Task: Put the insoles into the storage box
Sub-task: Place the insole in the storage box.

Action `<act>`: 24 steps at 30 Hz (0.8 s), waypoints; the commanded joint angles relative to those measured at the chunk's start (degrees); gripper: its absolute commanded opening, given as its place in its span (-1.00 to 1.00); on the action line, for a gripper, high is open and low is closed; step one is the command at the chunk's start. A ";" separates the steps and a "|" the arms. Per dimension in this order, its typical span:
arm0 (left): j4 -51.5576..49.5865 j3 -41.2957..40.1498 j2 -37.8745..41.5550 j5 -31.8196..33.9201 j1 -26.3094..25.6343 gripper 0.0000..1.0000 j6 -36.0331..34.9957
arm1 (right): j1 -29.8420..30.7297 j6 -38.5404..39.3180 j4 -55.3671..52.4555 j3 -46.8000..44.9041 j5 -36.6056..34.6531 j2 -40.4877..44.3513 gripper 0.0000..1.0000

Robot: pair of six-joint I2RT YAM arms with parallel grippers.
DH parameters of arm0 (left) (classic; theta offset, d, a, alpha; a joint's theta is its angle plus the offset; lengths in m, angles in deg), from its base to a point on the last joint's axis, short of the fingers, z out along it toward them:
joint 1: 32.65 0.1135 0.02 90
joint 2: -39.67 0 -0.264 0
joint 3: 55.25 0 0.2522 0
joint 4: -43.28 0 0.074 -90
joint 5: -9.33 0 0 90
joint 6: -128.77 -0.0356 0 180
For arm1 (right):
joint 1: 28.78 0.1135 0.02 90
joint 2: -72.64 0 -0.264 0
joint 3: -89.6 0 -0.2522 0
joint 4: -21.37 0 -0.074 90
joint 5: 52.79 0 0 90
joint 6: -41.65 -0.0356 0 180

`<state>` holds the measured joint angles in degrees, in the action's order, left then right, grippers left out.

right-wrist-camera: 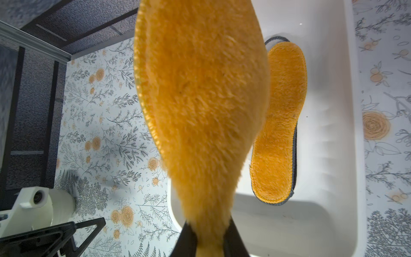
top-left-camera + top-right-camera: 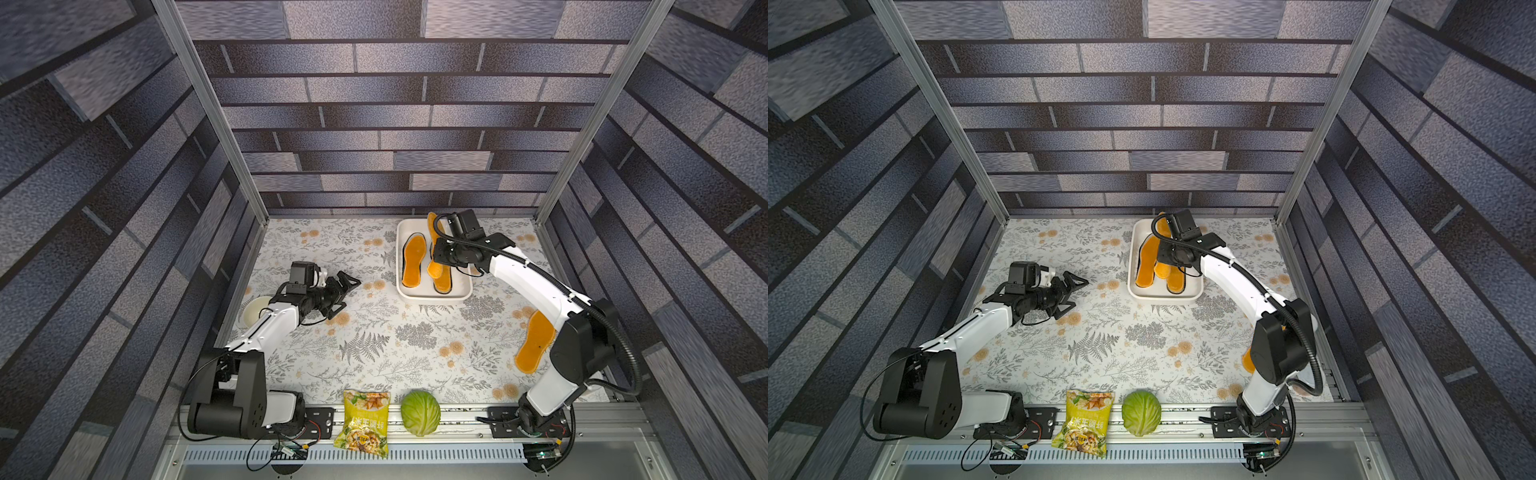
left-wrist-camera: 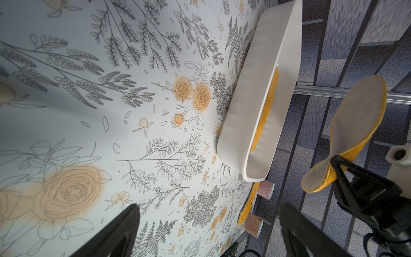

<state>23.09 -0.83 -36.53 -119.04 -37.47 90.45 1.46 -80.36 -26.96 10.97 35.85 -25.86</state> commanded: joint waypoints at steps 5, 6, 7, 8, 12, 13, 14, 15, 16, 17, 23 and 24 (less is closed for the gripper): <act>-0.75 -0.63 2.26 0.35 0.49 1.00 -0.73 | 2.68 -5.12 -5.14 10.23 -5.96 -11.25 -0.64; -0.85 -0.67 2.37 0.30 0.51 1.00 -0.76 | 2.72 -5.59 -5.65 11.06 -6.36 -12.43 -0.63; -0.86 -0.78 2.41 0.34 0.59 0.99 -0.84 | 2.72 -5.87 -6.06 11.77 -6.64 -13.45 -0.63; -0.86 -0.83 2.63 0.34 0.71 1.00 -0.84 | 2.72 -5.87 -6.42 12.62 -7.04 -14.54 -0.63; -0.86 -0.94 2.90 0.29 0.95 1.00 -0.96 | 2.70 -6.40 -8.21 14.90 -7.26 -19.20 -0.63; -0.86 -0.98 2.88 0.36 0.97 1.00 -0.89 | 2.71 -6.57 -8.26 15.19 -6.90 -20.00 -0.63; -0.86 -1.03 2.82 0.26 1.04 1.00 -0.97 | 2.76 -6.80 -8.26 15.51 -6.42 -20.76 -0.63; -0.86 -1.03 2.77 0.23 1.04 1.00 -0.97 | 2.83 -6.96 -8.16 15.78 -6.02 -21.38 -0.62; -0.86 -1.03 2.73 0.28 1.04 1.00 -0.86 | 2.94 -7.13 -8.07 16.15 -5.61 -22.13 -0.61; -0.81 -1.03 2.73 0.23 1.05 1.00 -0.86 | 3.05 -7.18 -8.20 16.60 -5.17 -22.83 -0.60; -0.86 -1.03 2.90 0.15 1.08 1.00 -0.94 | 3.41 -7.85 -8.70 19.41 -3.93 -26.04 -0.58; -0.86 -1.11 2.95 0.16 1.13 1.00 -0.90 | 3.55 -7.81 -8.98 19.96 -3.93 -26.44 -0.58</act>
<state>22.87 -1.18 -35.24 -119.04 -36.66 90.43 4.52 -87.13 -34.11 28.21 31.28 -51.48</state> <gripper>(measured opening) 0.998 0.212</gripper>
